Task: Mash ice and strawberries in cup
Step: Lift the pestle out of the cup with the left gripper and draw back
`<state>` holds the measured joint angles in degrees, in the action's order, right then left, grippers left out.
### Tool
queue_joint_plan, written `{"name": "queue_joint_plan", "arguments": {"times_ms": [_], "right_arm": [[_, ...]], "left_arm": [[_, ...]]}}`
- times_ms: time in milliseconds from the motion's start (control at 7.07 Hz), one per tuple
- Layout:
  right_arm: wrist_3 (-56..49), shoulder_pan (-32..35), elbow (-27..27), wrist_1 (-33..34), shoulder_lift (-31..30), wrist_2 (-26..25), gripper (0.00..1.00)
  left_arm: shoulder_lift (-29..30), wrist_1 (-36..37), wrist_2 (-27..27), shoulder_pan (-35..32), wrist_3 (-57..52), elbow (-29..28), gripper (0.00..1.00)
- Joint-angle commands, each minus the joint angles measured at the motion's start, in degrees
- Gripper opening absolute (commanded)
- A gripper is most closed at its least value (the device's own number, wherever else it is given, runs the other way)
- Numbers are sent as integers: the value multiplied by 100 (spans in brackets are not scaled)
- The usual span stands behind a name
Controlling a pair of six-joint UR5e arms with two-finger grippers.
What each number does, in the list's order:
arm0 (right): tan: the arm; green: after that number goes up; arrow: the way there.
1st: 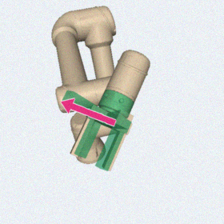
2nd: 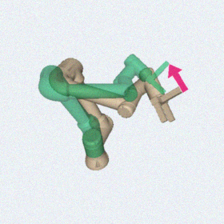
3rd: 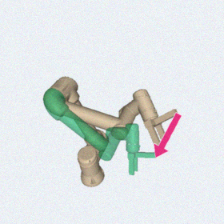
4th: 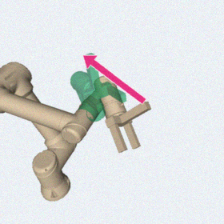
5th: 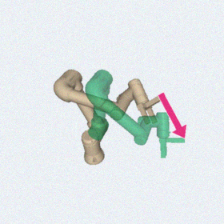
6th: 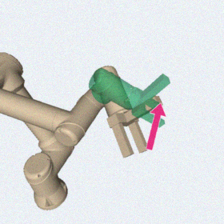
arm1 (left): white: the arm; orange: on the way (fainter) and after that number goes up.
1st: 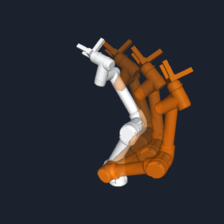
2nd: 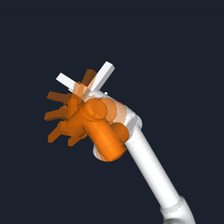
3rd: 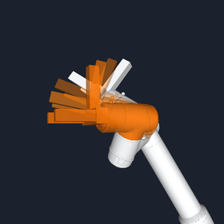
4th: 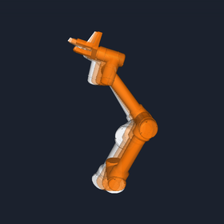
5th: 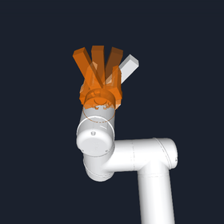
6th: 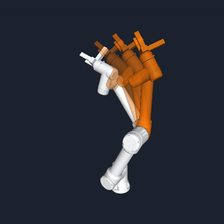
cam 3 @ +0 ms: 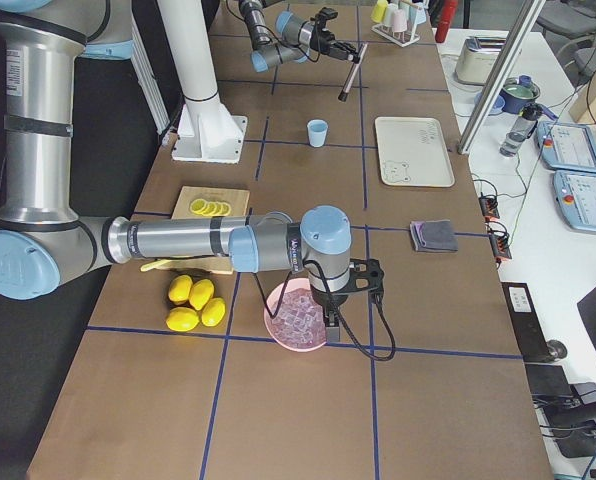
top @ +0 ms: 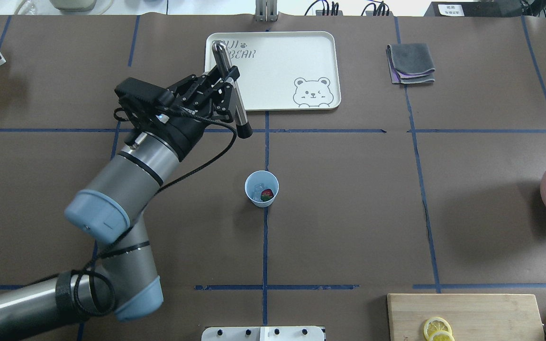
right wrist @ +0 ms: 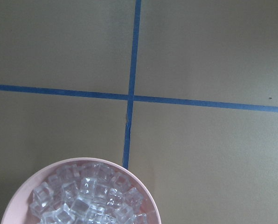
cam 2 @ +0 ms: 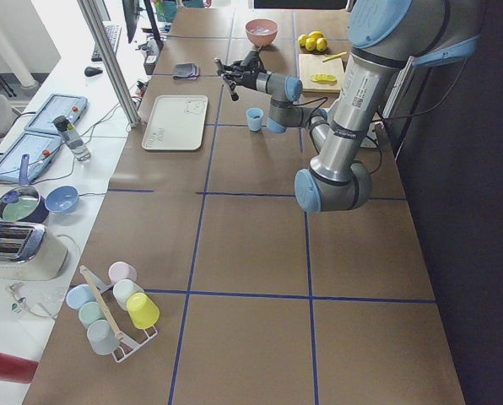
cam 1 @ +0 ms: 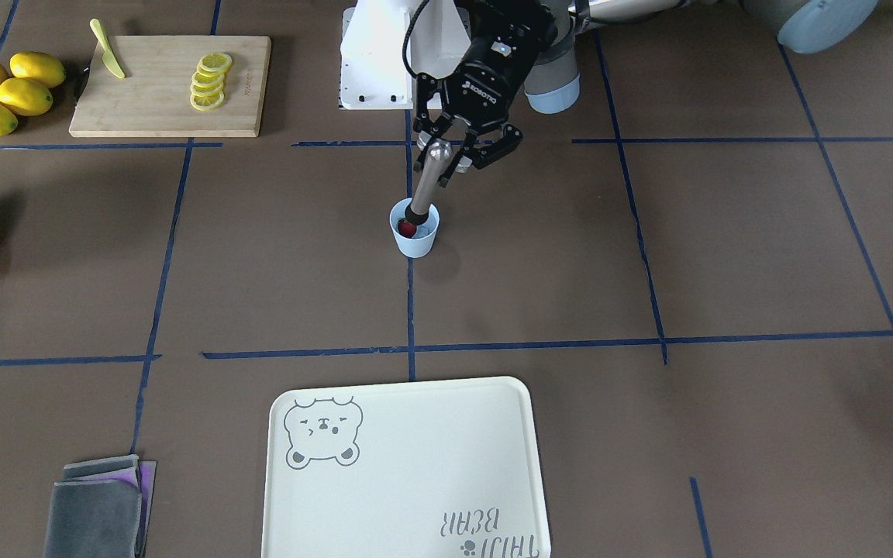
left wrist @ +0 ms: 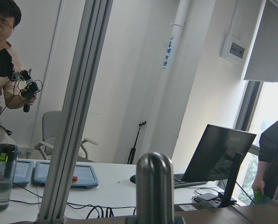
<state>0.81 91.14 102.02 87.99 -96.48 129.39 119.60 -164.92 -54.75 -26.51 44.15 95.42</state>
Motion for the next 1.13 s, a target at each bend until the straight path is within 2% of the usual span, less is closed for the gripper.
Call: {"name": "queue_joint_plan", "arguments": {"times_ms": [0,141,424,565,707,848,989], "right_arm": [[24,0,10,-1,6,7,100],[68,0,2,-1,24,16,100],[77,-53,-103,8,85,16,100],[77,-53,-95,8,120,34,100],[77,-53,-86,8,129,42,100],[77,-53,-77,-1,130,43,100],[77,-53,-51,-1,138,51,100]], "left_arm": [[-531,329,-1662,-1097,1195,-6,0],[-864,390,-2515,-1555,1671,-49,0],[-1034,1667,-3572,-2049,2097,-93,0],[-1043,2179,-4309,-2356,2245,-85,0],[-1209,2906,-5552,-2846,2247,-33,0],[-1245,3287,-6469,-3304,2238,-76,0],[-1620,3483,-7000,-3500,2195,-50,0]]}}
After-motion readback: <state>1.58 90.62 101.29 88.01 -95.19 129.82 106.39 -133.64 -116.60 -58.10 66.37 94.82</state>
